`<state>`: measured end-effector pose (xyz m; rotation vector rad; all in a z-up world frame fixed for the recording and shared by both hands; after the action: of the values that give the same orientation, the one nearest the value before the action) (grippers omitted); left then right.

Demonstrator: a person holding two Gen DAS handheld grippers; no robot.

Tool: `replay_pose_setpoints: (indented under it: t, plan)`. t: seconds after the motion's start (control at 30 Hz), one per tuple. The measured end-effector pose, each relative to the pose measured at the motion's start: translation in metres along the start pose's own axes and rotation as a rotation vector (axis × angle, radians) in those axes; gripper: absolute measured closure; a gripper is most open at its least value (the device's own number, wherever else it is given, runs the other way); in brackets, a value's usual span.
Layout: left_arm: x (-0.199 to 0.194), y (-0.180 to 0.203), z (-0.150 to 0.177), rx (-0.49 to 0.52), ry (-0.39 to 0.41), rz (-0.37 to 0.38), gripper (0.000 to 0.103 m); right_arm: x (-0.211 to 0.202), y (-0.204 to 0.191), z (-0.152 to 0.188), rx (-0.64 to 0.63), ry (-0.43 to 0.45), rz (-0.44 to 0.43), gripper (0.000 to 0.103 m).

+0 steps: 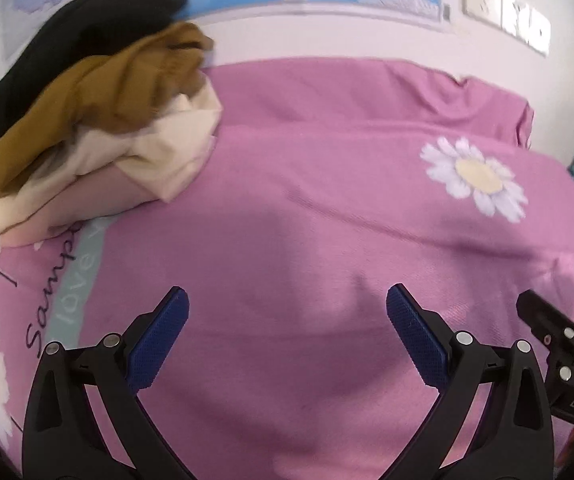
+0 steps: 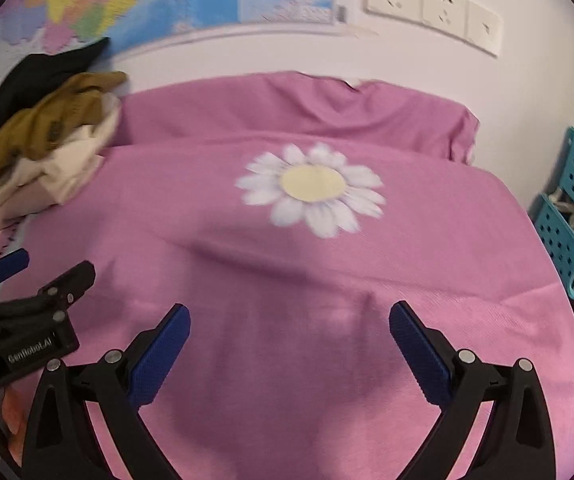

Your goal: Fold large clothes

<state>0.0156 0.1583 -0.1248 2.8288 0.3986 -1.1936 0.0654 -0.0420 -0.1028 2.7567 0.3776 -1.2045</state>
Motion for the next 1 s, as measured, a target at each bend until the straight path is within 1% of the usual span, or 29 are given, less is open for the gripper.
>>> replay_pose_setpoints:
  t: [0.13, 0.17, 0.23, 0.3, 0.37, 0.43, 0.47, 0.53, 1.0]
  plan:
    - [0.014, 0.008, 0.002, 0.015, -0.072, -0.026, 0.005, 0.01, 0.004, 0.004, -0.003, -0.026, 0.034, 0.006]
    - [0.015, 0.009, 0.002, 0.016, -0.073, -0.032, 0.004, 0.013, 0.005, 0.004, 0.0, -0.042, 0.026, 0.006]
    - [0.015, 0.01, 0.003, 0.02, -0.074, -0.036, 0.004, 0.02, 0.007, 0.005, 0.007, -0.077, 0.05, 0.006]
    - [0.016, 0.009, 0.001, 0.014, -0.077, -0.028, 0.004, 0.023, 0.011, 0.005, 0.031, -0.092, 0.023, 0.005]
    - [0.017, 0.004, 0.001, -0.011, -0.085, 0.0, 0.004, 0.024, 0.011, 0.005, 0.031, -0.092, 0.023, 0.005]
    - [0.019, -0.005, 0.003, -0.06, -0.096, 0.054, 0.004, 0.024, 0.01, 0.006, 0.029, -0.092, 0.025, 0.005]
    - [0.018, -0.005, 0.003, -0.064, -0.091, 0.06, 0.005, 0.024, 0.01, 0.006, 0.033, -0.093, 0.019, 0.005]
    - [0.018, -0.001, 0.005, -0.047, -0.096, 0.037, 0.004, 0.024, 0.009, 0.006, 0.032, -0.094, 0.02, 0.005]
    - [0.018, -0.003, 0.005, -0.054, -0.096, 0.043, 0.004, 0.024, 0.01, 0.005, 0.031, -0.094, 0.021, 0.005]
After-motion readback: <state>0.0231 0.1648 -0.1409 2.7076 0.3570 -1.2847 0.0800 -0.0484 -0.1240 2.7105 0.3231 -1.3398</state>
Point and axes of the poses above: each gripper's, at about its wrist camera, not at the fingertips, and x roughly the way its jaws point, y to its right, z to its underside, the point moved 3 cm from there along x, roughly the way its jaws point, and after that the axes turned 4 degrees about x, right-handed, at the moved point
